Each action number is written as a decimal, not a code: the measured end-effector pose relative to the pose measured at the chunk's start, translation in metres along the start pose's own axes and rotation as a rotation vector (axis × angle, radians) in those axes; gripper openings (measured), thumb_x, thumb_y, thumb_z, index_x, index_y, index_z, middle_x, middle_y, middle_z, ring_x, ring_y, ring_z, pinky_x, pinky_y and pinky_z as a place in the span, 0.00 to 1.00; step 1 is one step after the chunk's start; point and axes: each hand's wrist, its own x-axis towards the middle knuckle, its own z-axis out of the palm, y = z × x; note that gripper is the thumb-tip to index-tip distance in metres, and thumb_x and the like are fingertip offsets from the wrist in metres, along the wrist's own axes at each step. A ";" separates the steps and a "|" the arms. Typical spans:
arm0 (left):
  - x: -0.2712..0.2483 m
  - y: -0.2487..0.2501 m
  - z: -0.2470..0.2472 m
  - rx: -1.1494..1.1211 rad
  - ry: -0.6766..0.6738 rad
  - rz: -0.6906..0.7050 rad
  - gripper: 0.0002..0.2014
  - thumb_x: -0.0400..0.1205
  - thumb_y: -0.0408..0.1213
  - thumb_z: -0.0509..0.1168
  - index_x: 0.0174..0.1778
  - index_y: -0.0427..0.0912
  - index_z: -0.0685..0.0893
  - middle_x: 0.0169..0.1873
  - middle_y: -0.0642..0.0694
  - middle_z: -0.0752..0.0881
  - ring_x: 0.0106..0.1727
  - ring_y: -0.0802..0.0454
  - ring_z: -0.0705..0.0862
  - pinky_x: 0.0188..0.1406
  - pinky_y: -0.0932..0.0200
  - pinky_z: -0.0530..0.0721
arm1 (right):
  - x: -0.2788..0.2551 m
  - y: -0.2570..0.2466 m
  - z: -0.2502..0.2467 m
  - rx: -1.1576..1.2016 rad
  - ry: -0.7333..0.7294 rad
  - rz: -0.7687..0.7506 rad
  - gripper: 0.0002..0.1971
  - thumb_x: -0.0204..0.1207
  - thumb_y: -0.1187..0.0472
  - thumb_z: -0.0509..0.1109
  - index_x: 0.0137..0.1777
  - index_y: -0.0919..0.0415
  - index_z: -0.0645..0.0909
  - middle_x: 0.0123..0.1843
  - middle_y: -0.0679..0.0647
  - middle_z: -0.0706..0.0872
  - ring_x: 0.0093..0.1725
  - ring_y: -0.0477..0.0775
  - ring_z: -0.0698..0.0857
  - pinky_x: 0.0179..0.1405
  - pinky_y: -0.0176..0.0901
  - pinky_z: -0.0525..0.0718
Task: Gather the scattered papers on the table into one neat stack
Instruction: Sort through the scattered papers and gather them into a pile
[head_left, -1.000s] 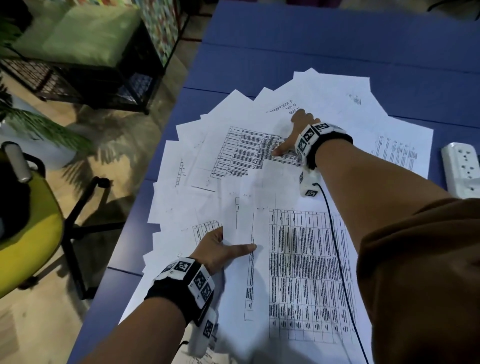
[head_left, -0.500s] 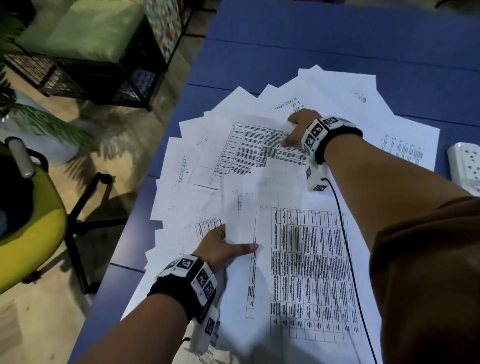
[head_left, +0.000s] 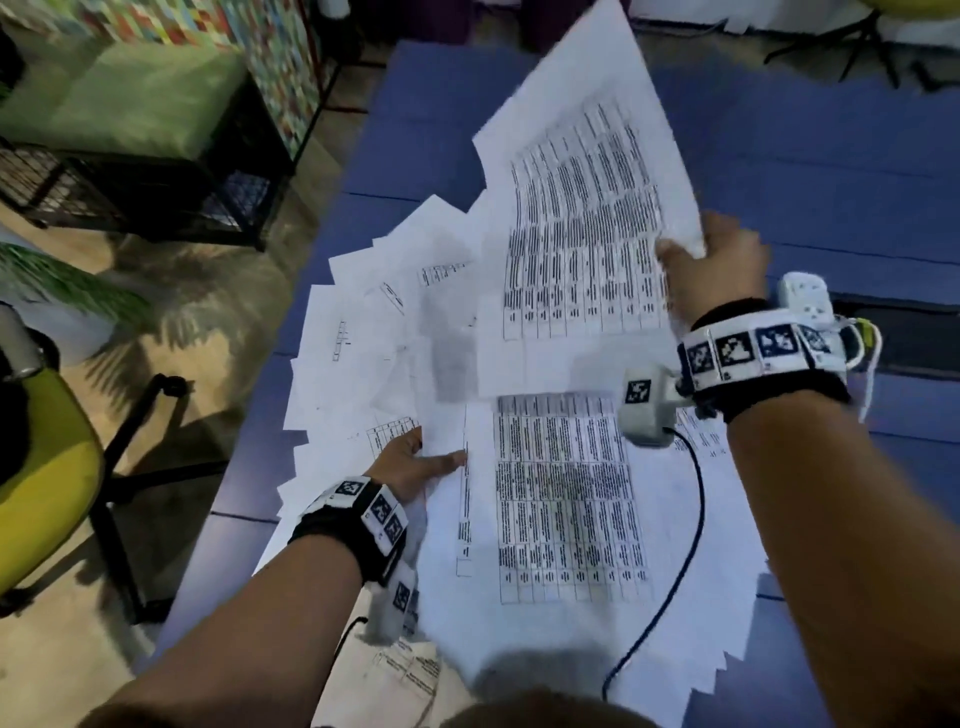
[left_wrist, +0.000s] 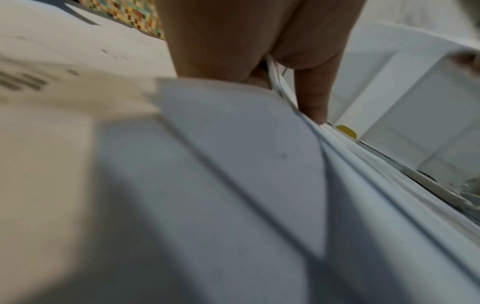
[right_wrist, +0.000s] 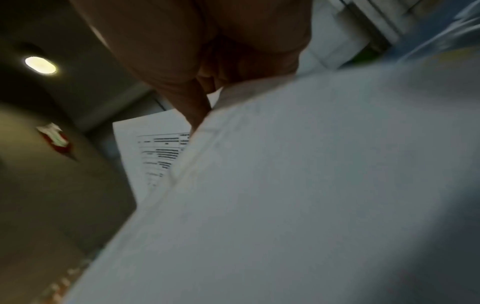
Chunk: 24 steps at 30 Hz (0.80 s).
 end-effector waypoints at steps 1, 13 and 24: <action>-0.001 -0.001 0.000 0.042 -0.005 0.014 0.35 0.66 0.38 0.83 0.67 0.32 0.81 0.65 0.42 0.85 0.64 0.46 0.85 0.75 0.44 0.74 | -0.016 0.023 0.002 -0.002 -0.054 0.083 0.22 0.72 0.51 0.72 0.60 0.67 0.82 0.59 0.65 0.86 0.59 0.64 0.84 0.60 0.53 0.82; -0.026 -0.011 0.018 0.372 0.238 0.254 0.27 0.85 0.48 0.64 0.75 0.37 0.70 0.68 0.42 0.78 0.73 0.44 0.75 0.65 0.55 0.73 | -0.175 0.121 0.029 -0.472 -0.381 0.274 0.23 0.74 0.46 0.72 0.67 0.49 0.73 0.70 0.54 0.68 0.69 0.60 0.68 0.59 0.57 0.77; -0.046 -0.006 0.037 0.639 0.287 0.394 0.15 0.80 0.39 0.72 0.60 0.40 0.80 0.53 0.49 0.83 0.53 0.48 0.83 0.52 0.61 0.80 | -0.178 0.132 0.028 -0.319 -0.343 0.311 0.40 0.66 0.44 0.78 0.75 0.56 0.67 0.70 0.60 0.70 0.70 0.62 0.72 0.69 0.50 0.72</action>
